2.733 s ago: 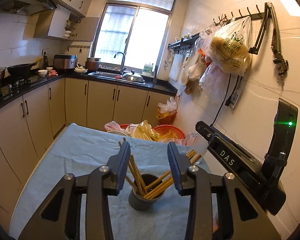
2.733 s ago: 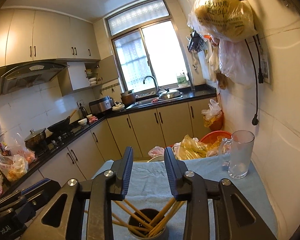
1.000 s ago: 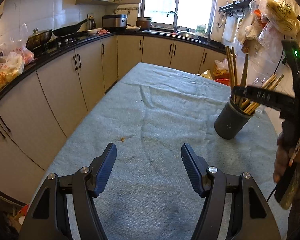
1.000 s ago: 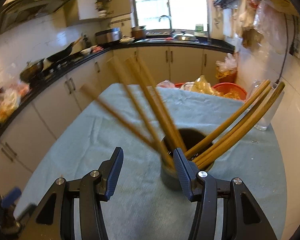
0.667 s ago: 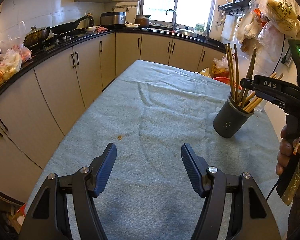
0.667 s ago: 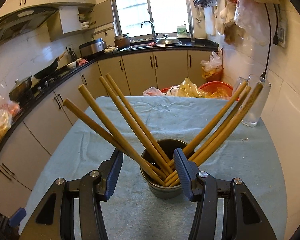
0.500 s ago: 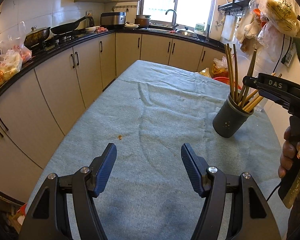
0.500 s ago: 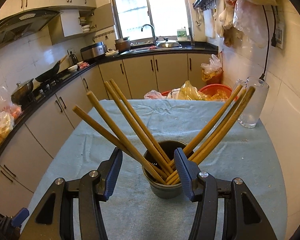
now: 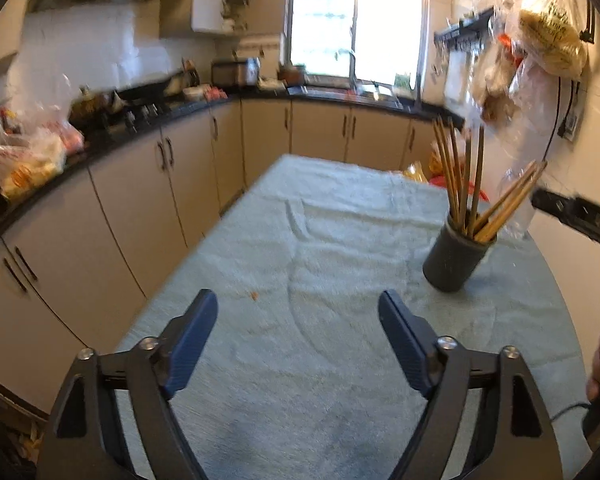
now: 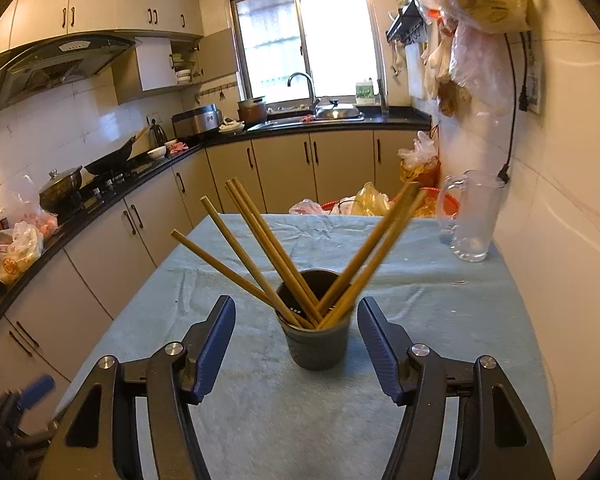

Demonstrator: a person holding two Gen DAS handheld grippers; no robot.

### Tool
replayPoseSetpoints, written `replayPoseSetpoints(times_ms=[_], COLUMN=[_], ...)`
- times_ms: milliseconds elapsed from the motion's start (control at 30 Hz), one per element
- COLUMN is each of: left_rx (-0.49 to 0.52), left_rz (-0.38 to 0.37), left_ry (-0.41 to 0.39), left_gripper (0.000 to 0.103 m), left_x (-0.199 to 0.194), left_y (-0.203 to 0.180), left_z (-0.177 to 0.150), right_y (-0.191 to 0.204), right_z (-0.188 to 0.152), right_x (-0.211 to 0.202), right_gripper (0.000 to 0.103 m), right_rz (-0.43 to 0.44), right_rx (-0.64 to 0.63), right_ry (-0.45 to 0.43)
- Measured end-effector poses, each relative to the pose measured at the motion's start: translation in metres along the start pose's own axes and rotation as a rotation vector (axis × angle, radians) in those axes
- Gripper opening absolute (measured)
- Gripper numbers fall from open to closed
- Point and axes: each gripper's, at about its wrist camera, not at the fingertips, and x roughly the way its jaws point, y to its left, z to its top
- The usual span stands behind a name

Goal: Organize utensils

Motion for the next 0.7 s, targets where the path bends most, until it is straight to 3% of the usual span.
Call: replayPoseSetpoints(times_ms=[167,400,600,700], left_rx=[-0.023,-0.071,-0.089,-0.086], left_rz=[0.076,0.159,0.176,0.124], left_ry=[-0.149,-0.306,-0.38,-0.394], left_gripper=[0.098,0.103,0.103,0.103], left_x=[-0.038,-0.095,-0.131,-0.141], left_y=[0.004,0.013,0.01,0.006], left_z=[0.003,0.004,0.0,-0.002], right_y=[-0.017,-0.06,-0.105,-0.113], right_z=[-0.004,-0.001,0.004,-0.005], right_x=[-0.038,-0.114,-0.191,-0.218], right_gripper=[0.072,0.074,0.084,0.09], right_rz=[-0.028,-0.185,-0.385,-0.419], right_rx=[-0.061,-0.139,-0.178,-0.176], right_ry=[-0.042,-0.128,-0.222,-0.245])
